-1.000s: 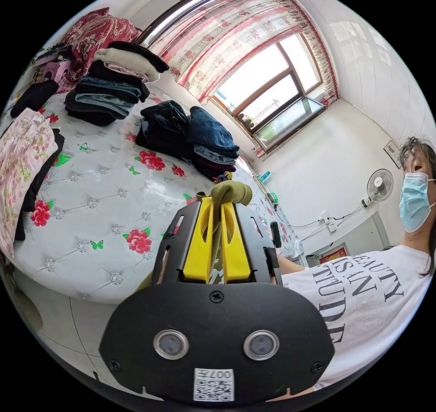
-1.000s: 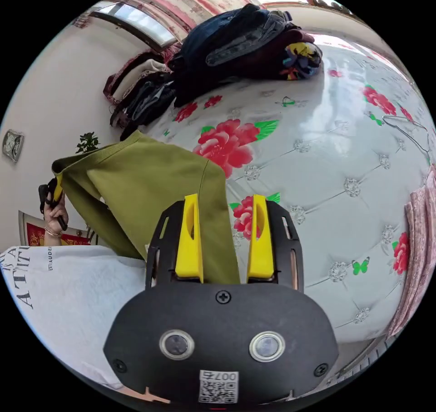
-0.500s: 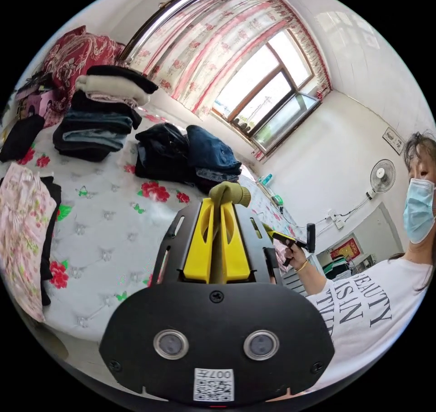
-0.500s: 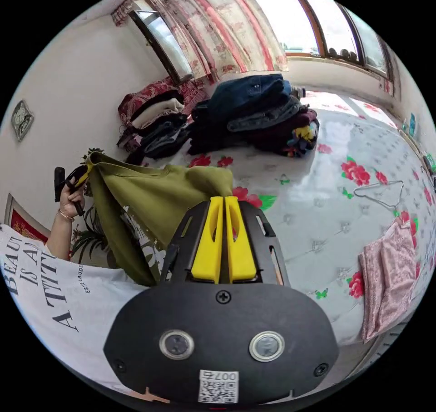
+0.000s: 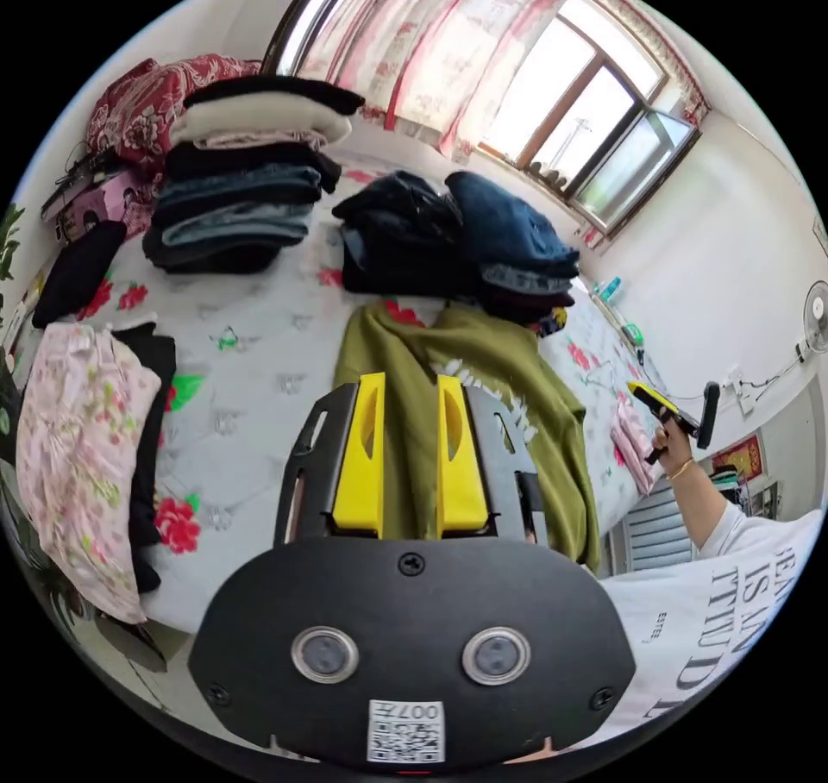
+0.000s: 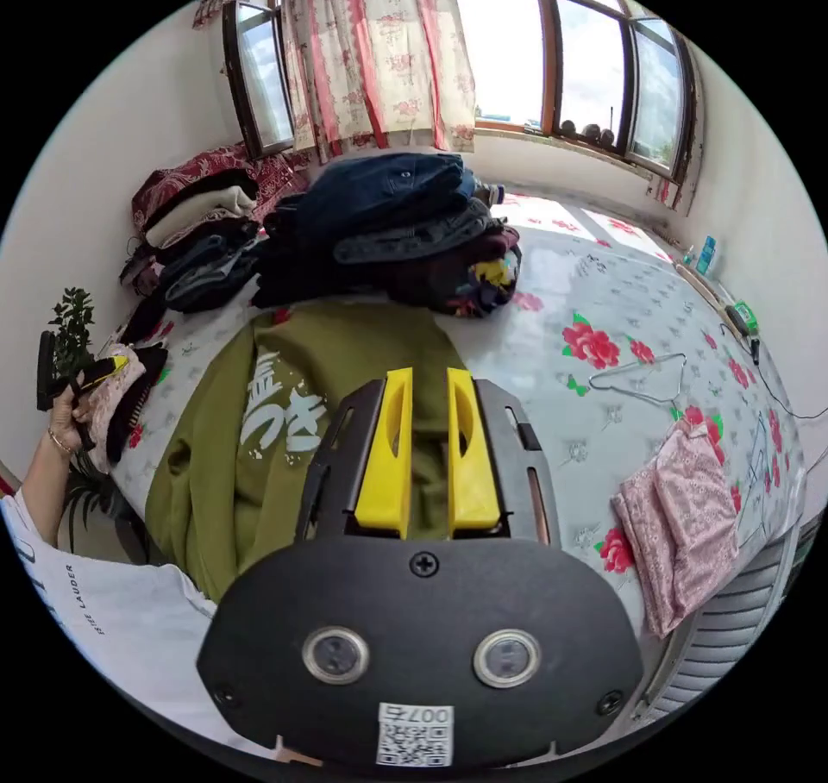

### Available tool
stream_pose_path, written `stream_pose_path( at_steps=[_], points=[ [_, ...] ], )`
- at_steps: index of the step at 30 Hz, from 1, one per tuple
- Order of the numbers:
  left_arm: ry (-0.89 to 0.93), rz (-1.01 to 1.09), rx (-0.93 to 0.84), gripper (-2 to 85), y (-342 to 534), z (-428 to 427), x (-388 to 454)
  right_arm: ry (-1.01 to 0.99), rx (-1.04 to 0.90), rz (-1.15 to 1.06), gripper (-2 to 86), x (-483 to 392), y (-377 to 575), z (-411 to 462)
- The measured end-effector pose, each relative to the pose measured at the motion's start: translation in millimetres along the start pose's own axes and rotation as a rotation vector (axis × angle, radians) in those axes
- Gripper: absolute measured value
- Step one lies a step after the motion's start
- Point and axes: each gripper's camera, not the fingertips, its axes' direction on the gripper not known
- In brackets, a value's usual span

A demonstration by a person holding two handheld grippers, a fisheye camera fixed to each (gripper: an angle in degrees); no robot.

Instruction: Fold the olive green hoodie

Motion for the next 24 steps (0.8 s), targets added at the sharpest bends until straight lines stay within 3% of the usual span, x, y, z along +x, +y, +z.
stream_pose_path(
  at_steps=[2,7,9,10,11,15,18,21,23,24],
  points=[
    [0.036,-0.001,-0.149,10.6,67,39,16,0.003,-0.193,0.119,4.2,31,59,34],
    [0.177,0.071,-0.282,12.2,108,102,82,-0.046,-0.333,0.262,5.6,54,111,73],
    [0.137,0.113,-0.383,12.2,110,140,99,-0.081,-0.375,0.276,5.7,48,116,92],
    [0.068,0.159,-0.486,10.6,113,170,106,-0.059,-0.379,0.304,5.0,43,117,98],
    [-0.048,0.257,-0.441,7.8,110,170,114,-0.006,-0.352,0.299,3.6,35,118,98],
    [0.082,0.302,-0.5,1.5,84,154,96,-0.071,-0.417,0.284,1.0,36,111,100],
    [0.236,0.213,-0.443,0.0,57,89,43,-0.11,-0.3,0.252,0.4,55,89,60],
    [0.176,0.233,-0.377,-0.5,33,-3,-17,0.118,-0.1,0.224,0.3,76,59,-9],
    [0.201,0.118,-0.31,-0.7,5,-72,-87,0.371,0.094,0.294,0.6,98,43,-69],
    [0.2,0.083,-0.309,-0.7,-2,-82,-105,0.391,0.128,0.299,0.7,103,40,-80]
  ],
)
